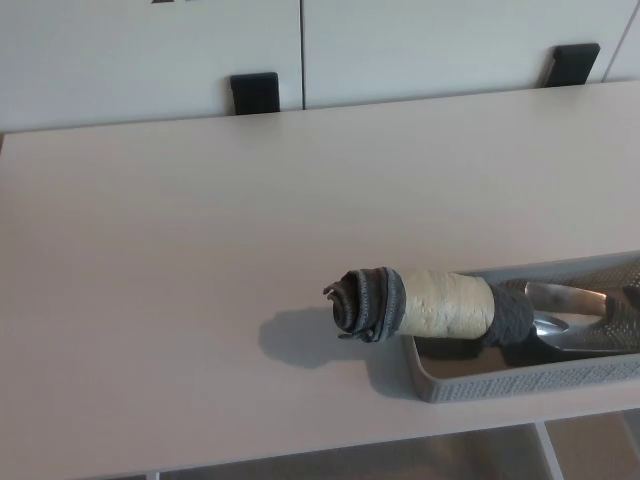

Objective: The robot walks towards a desk on which a shovel is kept on the left hand side and a container is kept on the right hand side. The robot picks up the shovel using its left hand and places it in the container.

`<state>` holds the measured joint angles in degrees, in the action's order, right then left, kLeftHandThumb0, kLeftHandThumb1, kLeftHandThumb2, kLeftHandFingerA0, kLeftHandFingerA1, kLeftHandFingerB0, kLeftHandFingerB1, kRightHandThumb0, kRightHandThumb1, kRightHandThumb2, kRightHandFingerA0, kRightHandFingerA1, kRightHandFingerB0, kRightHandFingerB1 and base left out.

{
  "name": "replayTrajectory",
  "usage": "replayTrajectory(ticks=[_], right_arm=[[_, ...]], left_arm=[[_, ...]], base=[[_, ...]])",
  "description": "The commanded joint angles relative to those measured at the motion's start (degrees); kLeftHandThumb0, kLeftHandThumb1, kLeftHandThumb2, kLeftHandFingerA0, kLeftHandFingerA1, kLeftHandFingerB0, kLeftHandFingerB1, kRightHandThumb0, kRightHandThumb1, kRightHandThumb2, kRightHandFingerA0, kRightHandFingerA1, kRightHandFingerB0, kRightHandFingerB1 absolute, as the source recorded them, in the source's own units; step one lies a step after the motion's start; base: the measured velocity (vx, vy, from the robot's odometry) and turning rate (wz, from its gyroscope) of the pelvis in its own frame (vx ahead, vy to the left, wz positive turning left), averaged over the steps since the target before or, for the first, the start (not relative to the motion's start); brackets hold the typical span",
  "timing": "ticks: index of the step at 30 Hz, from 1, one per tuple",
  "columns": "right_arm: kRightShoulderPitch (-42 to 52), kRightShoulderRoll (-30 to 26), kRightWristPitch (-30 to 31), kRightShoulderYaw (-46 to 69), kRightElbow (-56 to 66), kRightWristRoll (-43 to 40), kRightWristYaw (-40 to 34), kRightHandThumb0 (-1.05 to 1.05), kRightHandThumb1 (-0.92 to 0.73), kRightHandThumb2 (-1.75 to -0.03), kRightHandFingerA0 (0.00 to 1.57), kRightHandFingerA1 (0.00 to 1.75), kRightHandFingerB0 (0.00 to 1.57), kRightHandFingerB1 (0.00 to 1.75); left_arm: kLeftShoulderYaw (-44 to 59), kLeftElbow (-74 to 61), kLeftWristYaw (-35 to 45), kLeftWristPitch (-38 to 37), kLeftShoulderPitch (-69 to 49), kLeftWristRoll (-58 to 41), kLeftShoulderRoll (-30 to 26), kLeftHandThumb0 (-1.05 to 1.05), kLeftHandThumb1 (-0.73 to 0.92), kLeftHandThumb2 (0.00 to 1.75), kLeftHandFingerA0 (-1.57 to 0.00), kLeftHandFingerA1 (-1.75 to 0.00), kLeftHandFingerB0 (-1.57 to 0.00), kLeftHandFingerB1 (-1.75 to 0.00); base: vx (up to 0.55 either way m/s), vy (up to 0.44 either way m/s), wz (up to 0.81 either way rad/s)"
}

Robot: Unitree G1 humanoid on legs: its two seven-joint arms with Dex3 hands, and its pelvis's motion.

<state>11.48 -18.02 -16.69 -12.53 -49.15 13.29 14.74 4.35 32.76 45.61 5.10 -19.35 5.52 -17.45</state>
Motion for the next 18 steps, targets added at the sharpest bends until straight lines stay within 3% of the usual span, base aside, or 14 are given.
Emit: replayTrajectory(ticks=[1, 6, 7, 9, 10, 11, 12, 13, 14, 15, 16, 18], right_arm=[[0.8, 0.0, -3.9, 1.8, -0.9, -0.9, -2.9, -0.12, -0.82, -0.71, 0.3, 0.63, 0.15, 0.51], [0.9, 0.1, -4.1, 1.9, -0.9, -0.6, -3.6, -0.13, -0.82, -0.7, 0.31, 0.62, 0.15, 0.51], [0.9, 0.1, -4.0, 2.0, -0.9, -0.7, -3.6, -0.13, -0.82, -0.7, 0.31, 0.63, 0.15, 0.51], [0.4, -0.1, -4.1, 1.9, -1.0, -0.3, -4.0, -0.14, -0.82, -0.7, 0.31, 0.62, 0.16, 0.5], [0.3, -0.1, -4.2, 1.9, -1.3, -0.2, -4.3, -0.14, -0.62, -1.06, 0.28, 0.63, 0.12, 0.55], [0.0, 0.0, -4.2, 2.0, -1.7, -0.3, -4.4, -0.14, -0.62, -1.06, 0.28, 0.63, 0.12, 0.55], [0.1, -0.3, -4.6, 1.9, -1.7, 0.0, -4.7, -0.15, -0.8, -0.7, 0.33, 0.63, 0.17, 0.51], [-0.1, -0.3, -4.7, 2.1, -1.9, -0.2, -4.7, -0.15, -0.8, -0.7, 0.32, 0.63, 0.16, 0.51], [-0.3, -0.4, -4.3, 2.0, -1.6, 0.1, -4.7, -0.14, -0.61, -1.06, 0.29, 0.63, 0.12, 0.55], [-0.6, -0.4, -4.2, 2.0, -1.7, 0.1, -4.8, -0.15, -0.81, -0.7, 0.33, 0.63, 0.16, 0.51], [-0.7, -0.2, -4.5, 2.3, -1.7, -0.4, -4.5, -0.13, -0.62, -1.06, 0.29, 0.64, 0.11, 0.55], [-0.9, -0.2, -4.5, 2.4, -1.7, -0.3, -4.4, -0.14, -0.62, -1.06, 0.29, 0.64, 0.11, 0.55]], left_arm=[[2.6, 5.5, -13.8, -14.1, -0.2, 0.7, -0.5, -0.63, 0.62, 0.59, -0.35, -0.4, -0.37, -0.38], [0.6, 6.1, -15.6, -16.5, -0.4, 2.7, -1.6, -0.63, 0.63, 0.61, -0.35, -0.4, -0.38, -0.37], [0.3, 5.8, -15.9, -16.3, -0.5, 2.9, -1.7, -0.71, 0.53, 0.87, -0.26, -0.49, -0.36, -0.5], [-0.5, 5.8, -17.2, -17.6, -0.5, 3.7, -1.9, -0.72, 0.53, 0.87, -0.27, -0.49, -0.36, -0.5], [-0.9, 5.9, -17.5, -17.9, -0.5, 4.1, -2.1, -0.72, 0.53, 0.87, -0.26, -0.48, -0.36, -0.5], [-1.4, 5.5, -18.0, -18.1, -0.5, 4.6, -2.3, -0.65, 0.63, 0.6, -0.34, -0.39, -0.37, -0.36], [-1.7, 5.1, -18.2, -18.0, -0.6, 4.6, -2.2, -0.71, 0.52, 0.88, -0.24, -0.48, -0.37, -0.51], [-2.0, 4.6, -18.2, -18.1, -0.9, 4.6, -2.4, -0.65, 0.5, 0.88, -0.22, -0.49, -0.37, -0.52], [-2.4, 3.5, -18.4, -17.8, -1.1, 4.8, -2.6, -0.66, 0.5, 0.88, -0.21, -0.49, -0.36, -0.52], [-2.8, 3.4, -18.7, -17.9, -1.0, 4.9, -2.9, -0.69, 0.52, 0.88, -0.22, -0.49, -0.36, -0.51], [-2.9, 3.4, -18.7, -17.6, -0.8, 4.6, -2.9, -0.66, 0.5, 0.88, -0.21, -0.49, -0.34, -0.51], [-3.1, 3.4, -18.9, -17.7, -0.7, 4.4, -3.0, -0.64, 0.5, 0.88, -0.2, -0.48, -0.35, -0.52]], base=[[0.0, 0.0, 0.0], [0.0, 0.0, 0.0], [0.0, 0.0, 0.0], [0.0, 0.0, 0.0], [0.0, 0.0, 0.0], [0.0, 0.0, 0.0], [0.0, 0.0, 0.0], [0.0, 0.0, 0.0], [0.0, 0.0, 0.0], [0.0, 0.0, 0.0], [0.0, 0.0, 0.0], [0.0, 0.0, 0.0]])
